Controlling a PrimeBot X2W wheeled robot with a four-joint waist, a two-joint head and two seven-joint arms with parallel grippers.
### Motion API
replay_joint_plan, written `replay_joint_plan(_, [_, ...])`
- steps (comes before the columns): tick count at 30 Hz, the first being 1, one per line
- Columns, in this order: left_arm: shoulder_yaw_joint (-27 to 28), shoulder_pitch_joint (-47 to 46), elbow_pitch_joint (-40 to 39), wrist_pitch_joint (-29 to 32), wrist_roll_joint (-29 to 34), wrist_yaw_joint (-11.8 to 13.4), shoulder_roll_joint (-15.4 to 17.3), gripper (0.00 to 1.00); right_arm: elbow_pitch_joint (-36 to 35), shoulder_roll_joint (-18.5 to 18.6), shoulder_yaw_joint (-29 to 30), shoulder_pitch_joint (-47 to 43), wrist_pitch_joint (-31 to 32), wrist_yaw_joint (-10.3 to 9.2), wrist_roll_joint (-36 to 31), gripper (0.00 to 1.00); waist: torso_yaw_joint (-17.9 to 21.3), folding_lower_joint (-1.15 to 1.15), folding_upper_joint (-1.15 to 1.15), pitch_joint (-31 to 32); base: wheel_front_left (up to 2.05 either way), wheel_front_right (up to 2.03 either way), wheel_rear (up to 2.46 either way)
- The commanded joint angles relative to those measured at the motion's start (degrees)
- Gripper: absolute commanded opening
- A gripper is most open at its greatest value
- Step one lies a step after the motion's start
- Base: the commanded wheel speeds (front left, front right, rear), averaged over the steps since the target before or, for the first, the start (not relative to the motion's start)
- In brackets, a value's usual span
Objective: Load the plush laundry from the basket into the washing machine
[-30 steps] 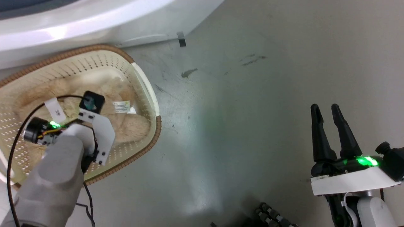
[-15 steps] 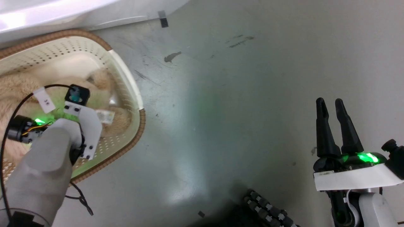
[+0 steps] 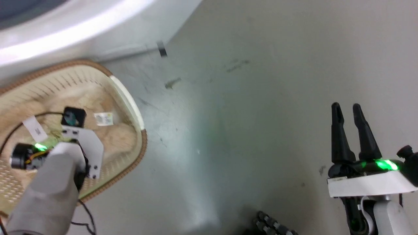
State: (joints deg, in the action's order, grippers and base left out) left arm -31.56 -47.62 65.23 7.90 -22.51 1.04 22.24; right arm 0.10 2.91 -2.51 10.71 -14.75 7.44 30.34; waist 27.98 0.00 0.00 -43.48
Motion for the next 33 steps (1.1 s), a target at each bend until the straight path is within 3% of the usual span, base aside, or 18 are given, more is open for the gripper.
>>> replay_joint_plan(1, [0.0,1.0,0.3,-1.3,-0.1,0.3,-0.6,0.0,0.1,0.0,0.6,-0.9,-0.2,0.05,-1.0,1.0,-2.2,0.0,0.0,4.8,0.0,0.0,0.0])
replay_joint_plan(15, [2.5,11.6,0.4,-19.2,-5.4,-1.7,-8.6,0.0,0.5,0.0,5.6,-7.1,-0.2,0.05,-8.7,1.0,-8.3,0.0,0.0,24.0,0.0,0.0,0.0])
replay_joint_plan(22, [3.5,18.7,-3.9,-22.7,-6.2,-1.3,-10.3,0.0,0.2,0.0,6.0,-11.0,-0.2,0.05,-11.2,1.0,-10.1,0.0,0.0,31.7,0.0,0.0,0.0])
replay_joint_plan(27, [6.1,24.3,-14.0,-22.9,-5.4,0.4,-9.9,0.0,-0.1,0.0,6.4,-13.3,-0.2,0.05,-12.5,1.0,-11.1,0.0,0.0,35.5,0.0,0.0,0.0])
replay_joint_plan(28, [7.7,28.2,-21.5,-22.9,-3.7,1.7,-9.3,0.0,-0.3,0.0,6.6,-14.3,-0.2,0.05,-12.7,1.0,-11.5,0.0,0.0,37.0,0.0,0.0,0.0])
replay_joint_plan(33, [11.6,33.4,-34.5,-22.9,-0.5,3.2,-8.3,0.0,-0.6,0.0,6.4,-15.2,-0.2,0.05,-12.9,1.0,-12.1,0.0,0.0,38.0,0.0,0.0,0.0])
